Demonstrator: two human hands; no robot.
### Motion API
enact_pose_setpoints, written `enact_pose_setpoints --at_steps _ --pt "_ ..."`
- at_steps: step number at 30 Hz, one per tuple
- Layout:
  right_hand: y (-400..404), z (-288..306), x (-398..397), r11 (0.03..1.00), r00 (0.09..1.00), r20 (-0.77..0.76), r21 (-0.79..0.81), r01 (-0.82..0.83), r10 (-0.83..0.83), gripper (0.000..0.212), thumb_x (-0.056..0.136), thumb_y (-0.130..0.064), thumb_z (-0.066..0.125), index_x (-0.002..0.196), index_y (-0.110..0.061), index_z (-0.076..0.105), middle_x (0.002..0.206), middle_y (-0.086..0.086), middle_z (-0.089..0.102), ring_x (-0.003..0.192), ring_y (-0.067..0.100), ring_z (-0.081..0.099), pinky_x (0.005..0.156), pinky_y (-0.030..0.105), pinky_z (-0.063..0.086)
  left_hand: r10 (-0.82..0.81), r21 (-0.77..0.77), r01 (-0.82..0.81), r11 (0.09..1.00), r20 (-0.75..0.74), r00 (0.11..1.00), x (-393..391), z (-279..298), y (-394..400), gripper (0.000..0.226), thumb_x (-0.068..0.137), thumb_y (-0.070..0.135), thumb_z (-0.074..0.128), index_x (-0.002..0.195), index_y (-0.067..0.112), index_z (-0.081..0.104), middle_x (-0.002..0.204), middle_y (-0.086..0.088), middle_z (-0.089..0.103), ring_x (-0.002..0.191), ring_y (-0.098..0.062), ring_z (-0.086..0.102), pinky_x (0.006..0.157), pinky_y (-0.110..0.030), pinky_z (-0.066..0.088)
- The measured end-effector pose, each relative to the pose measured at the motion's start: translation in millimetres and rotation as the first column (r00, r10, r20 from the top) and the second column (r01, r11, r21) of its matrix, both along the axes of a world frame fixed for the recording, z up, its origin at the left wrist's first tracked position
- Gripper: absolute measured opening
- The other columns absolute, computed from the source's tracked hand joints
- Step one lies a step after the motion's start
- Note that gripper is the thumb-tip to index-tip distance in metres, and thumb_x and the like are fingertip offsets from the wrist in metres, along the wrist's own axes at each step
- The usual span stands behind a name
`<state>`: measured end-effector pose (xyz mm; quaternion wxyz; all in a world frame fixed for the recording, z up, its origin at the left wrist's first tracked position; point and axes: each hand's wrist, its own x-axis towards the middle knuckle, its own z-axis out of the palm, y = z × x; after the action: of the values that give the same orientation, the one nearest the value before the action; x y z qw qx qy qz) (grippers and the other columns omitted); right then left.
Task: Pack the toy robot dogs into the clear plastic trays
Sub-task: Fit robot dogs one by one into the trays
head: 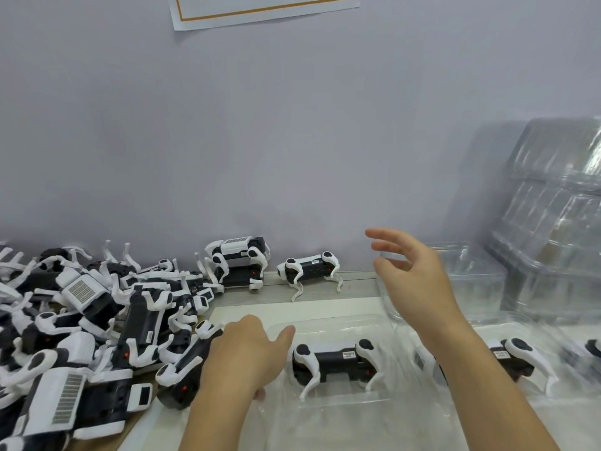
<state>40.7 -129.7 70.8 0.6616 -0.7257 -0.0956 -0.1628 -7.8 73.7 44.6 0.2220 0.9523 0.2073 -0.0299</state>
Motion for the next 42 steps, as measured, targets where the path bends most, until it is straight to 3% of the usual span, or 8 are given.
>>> enact_pose_setpoints --at_steps 3,14,22,26,31,36,39,42 --pt "1 -1 0 1.000 1.000 -0.002 -0.012 0.004 -0.004 0.046 0.091 -0.002 0.051 0.107 -0.042 0.068 0.111 -0.013 0.064 0.088 -0.005 0.062 0.059 0.003 0.043 -0.053 -0.107 0.053 0.993 0.008 0.999 3 1 -1 0.059 0.091 0.064 0.049 0.093 0.006 0.058 0.092 -0.009 0.069 0.050 -0.018 0.070 0.069 -0.035 0.062" --pt "5 -1 0 1.000 1.000 0.009 -0.017 -0.003 0.003 0.045 0.091 -0.001 0.051 0.107 -0.040 0.068 0.108 -0.012 0.064 0.084 -0.009 0.060 0.056 0.004 0.044 -0.170 -0.237 0.173 0.956 0.036 0.985 4 2 -13 0.054 0.090 0.062 0.053 0.080 0.008 0.055 0.088 -0.013 0.076 0.064 -0.022 0.074 0.078 -0.037 0.061" --pt "5 -1 1 1.000 1.000 0.017 -0.025 0.009 -0.008 0.045 0.092 -0.002 0.052 0.107 -0.040 0.068 0.108 -0.013 0.065 0.086 -0.010 0.060 0.058 0.003 0.043 -0.187 -0.283 0.204 0.937 0.084 0.979 5 -2 -37 0.053 0.091 0.059 0.053 0.090 0.007 0.057 0.087 -0.006 0.074 0.054 -0.016 0.068 0.075 -0.031 0.060" --pt "4 -1 1 1.000 1.000 0.013 -0.027 0.010 -0.010 0.044 0.091 -0.002 0.052 0.107 -0.040 0.068 0.108 -0.014 0.065 0.087 -0.008 0.061 0.059 0.003 0.043 -0.213 -0.356 0.242 0.903 0.119 0.970 3 -4 -53 0.056 0.089 0.061 0.052 0.089 0.006 0.060 0.085 -0.006 0.074 0.061 -0.017 0.072 0.081 -0.034 0.059" --pt "3 -2 2 1.000 1.000 0.013 -0.026 0.015 -0.015 0.045 0.091 -0.003 0.052 0.107 -0.041 0.068 0.108 -0.015 0.065 0.086 -0.011 0.060 0.059 0.003 0.043 -0.212 -0.587 0.267 0.764 0.162 0.964 1 -10 -80 0.042 0.085 0.059 0.056 0.085 0.017 0.060 0.078 0.005 0.068 0.056 -0.007 0.066 0.066 -0.024 0.058" --pt "0 -3 3 0.999 0.999 0.014 -0.015 0.035 -0.034 0.046 0.090 0.000 0.052 0.106 -0.040 0.069 0.107 -0.012 0.066 0.082 -0.005 0.061 0.057 0.005 0.045 -0.152 -0.771 0.226 0.596 0.167 0.974 -1 -14 -102 0.062 0.067 0.064 0.057 0.111 0.020 0.057 0.100 0.004 0.071 0.088 -0.010 0.073 0.094 -0.038 0.056" --pt "-2 -3 5 0.999 0.999 0.010 -0.008 0.048 -0.048 0.045 0.090 0.001 0.051 0.106 -0.038 0.069 0.107 -0.011 0.066 0.081 -0.005 0.060 0.056 0.005 0.044 -0.191 -0.809 0.253 0.530 0.177 0.966 -1 -19 -108 0.046 0.075 0.049 0.055 0.107 0.018 0.065 0.105 -0.004 0.074 0.100 -0.017 0.071 0.099 -0.039 0.054" --pt "-3 -5 6 0.998 0.998 -0.002 -0.008 0.055 -0.055 0.045 0.090 0.000 0.051 0.106 -0.037 0.070 0.107 -0.012 0.066 0.079 -0.008 0.060 0.056 0.005 0.044 -0.255 -0.857 0.276 0.435 0.177 0.951 -1 -22 -113 0.030 0.095 0.027 0.052 0.113 0.007 0.067 0.121 -0.015 0.068 0.099 -0.018 0.067 0.091 -0.025 0.056"
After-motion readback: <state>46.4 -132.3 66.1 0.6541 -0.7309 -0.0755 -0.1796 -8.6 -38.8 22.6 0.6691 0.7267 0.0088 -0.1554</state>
